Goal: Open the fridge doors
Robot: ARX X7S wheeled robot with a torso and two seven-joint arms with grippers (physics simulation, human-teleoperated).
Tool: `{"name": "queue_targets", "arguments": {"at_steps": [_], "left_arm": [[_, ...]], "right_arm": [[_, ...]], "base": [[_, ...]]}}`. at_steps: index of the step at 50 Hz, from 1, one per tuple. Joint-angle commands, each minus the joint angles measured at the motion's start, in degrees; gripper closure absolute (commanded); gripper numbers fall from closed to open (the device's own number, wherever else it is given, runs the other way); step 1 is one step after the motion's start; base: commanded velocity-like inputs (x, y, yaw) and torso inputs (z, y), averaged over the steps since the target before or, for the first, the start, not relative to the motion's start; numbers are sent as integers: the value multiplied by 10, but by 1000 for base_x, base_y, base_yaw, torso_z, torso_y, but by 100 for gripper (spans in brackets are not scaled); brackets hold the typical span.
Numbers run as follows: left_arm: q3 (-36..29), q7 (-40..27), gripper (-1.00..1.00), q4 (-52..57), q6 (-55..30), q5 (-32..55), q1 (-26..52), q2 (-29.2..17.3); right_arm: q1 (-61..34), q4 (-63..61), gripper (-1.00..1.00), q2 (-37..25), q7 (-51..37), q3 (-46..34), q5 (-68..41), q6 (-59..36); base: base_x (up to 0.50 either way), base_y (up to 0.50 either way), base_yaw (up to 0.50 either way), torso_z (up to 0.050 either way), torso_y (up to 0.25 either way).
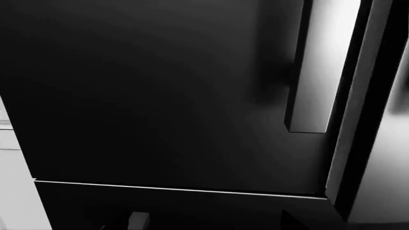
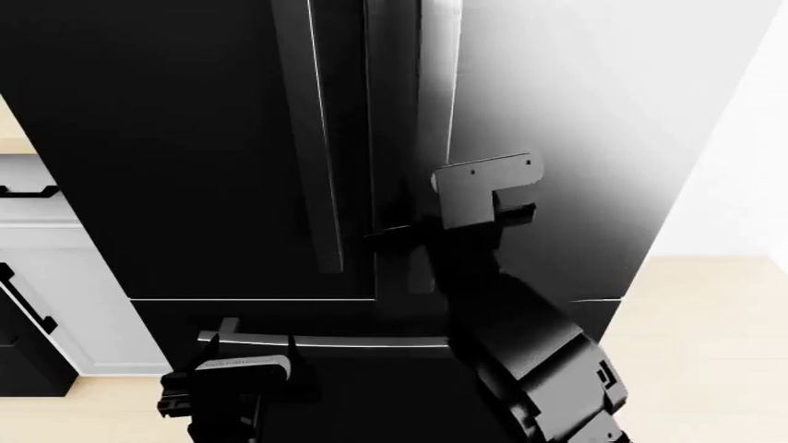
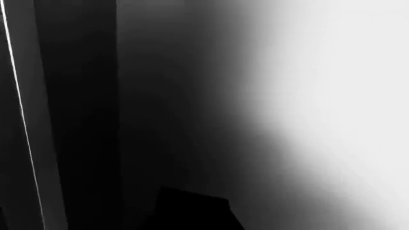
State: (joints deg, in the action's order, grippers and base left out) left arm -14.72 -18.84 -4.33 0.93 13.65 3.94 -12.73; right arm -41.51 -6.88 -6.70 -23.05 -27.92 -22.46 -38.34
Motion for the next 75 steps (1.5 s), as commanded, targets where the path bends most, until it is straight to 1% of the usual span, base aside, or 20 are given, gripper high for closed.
{"name": "queue_targets", "arguments": {"at_steps": [1, 11, 13, 19, 20, 23, 25, 28, 33, 36, 37, 39, 42, 46, 48, 53, 57, 60, 65, 75], "left_arm": [[9, 21, -100, 5, 4, -2, -4, 9], [7, 19, -100, 3, 5, -1, -2, 8], [6, 18, -100, 4, 5, -1, -3, 7], [5, 16, -100, 4, 6, 0, -4, 6], [4, 16, -100, 5, 6, 0, -4, 6], [4, 15, -100, 5, 6, 0, -4, 5], [3, 14, -100, 4, 7, -1, -4, 5], [2, 14, -100, 5, 7, 0, -4, 5], [0, 12, -100, 4, 8, -1, -3, 4], [-1, 12, -100, 4, 8, -1, -3, 4], [-1, 12, -100, 4, 8, 0, -3, 3], [-2, 12, -100, 4, 9, 0, -4, 3], [-2, 11, -100, 5, 9, 1, -4, 2], [-3, 11, -100, 6, 9, 2, -4, 1], [-3, 10, -100, 5, 9, 2, -4, 1], [-5, 6, -100, 15, 0, 3, -5, -2], [-7, 7, -100, 6, 7, 1, -3, 0], [-7, 6, -100, 7, 7, 1, -3, -1], [-8, 6, -100, 6, 7, 4, -2, -1], [-10, 4, -100, 5, 8, 5, -2, -3]], "right_arm": [[71, -119, 100, -1, -1, 46, -18, 14], [119, -165, 100, -6, -6, 100, -85, 17], [133, -172, 100, 2, 0, 131, -130, 18], [159, -214, 100, -22, -16, 129, -117, 21], [161, -217, 100, -32, -9, 121, -118, 13], [168, -221, 100, -33, -9, 129, -125, 18], [192, -251, 100, -57, -4, 142, -136, 19], [204, -261, 100, -73, 0, 142, -144, 8], [206, -305, 100, -103, -19, 146, -154, -30], [205, -311, 100, -107, -23, 145, -154, -35], [202, -340, 100, -122, -36, 154, -171, -64], [205, -354, 100, -124, -32, 177, -217, -77], [200, -374, 100, -143, -48, 175, -226, -109], [196, -394, 100, -175, -30, 178, -268, -143], [198, -394, 100, -176, -31, 185, -271, -139], [220, -407, 100, -197, -33, 241, -329, -140], [241, -414, 100, -208, -29, 266, -338, -127], [251, -414, 100, -210, -25, 271, -337, -119], [253, -413, 100, -210, -18, 256, -325, -117], [273, -435, 100, -230, -22, 274, -339, -114]], "base": [[0, 0, 0, 0, 0], [-1, 0, 0, 0, 2], [0, 0, 0, 0, 0], [0, 0, 0, 0, 0], [0, 0, 0, 0, 0], [0, 0, 0, 0, 0], [0, 0, -1, 0, 0], [0, 0, -1, 0, 0], [0, 0, -1, 0, 0], [0, 0, -1, 0, 0], [0, 0, 0, 0, 0], [-5, 0, -1, 0, 0], [0, 0, -1, 0, 3], [0, 0, 0, 0, 0], [0, 0, 0, 0, 5], [-2, 0, -1, 0, 0], [0, 0, -1, 0, 3], [0, 0, -1, 0, 0], [-2, 0, -1, 0, 0], [-1, 0, -1, 0, 1]]}}
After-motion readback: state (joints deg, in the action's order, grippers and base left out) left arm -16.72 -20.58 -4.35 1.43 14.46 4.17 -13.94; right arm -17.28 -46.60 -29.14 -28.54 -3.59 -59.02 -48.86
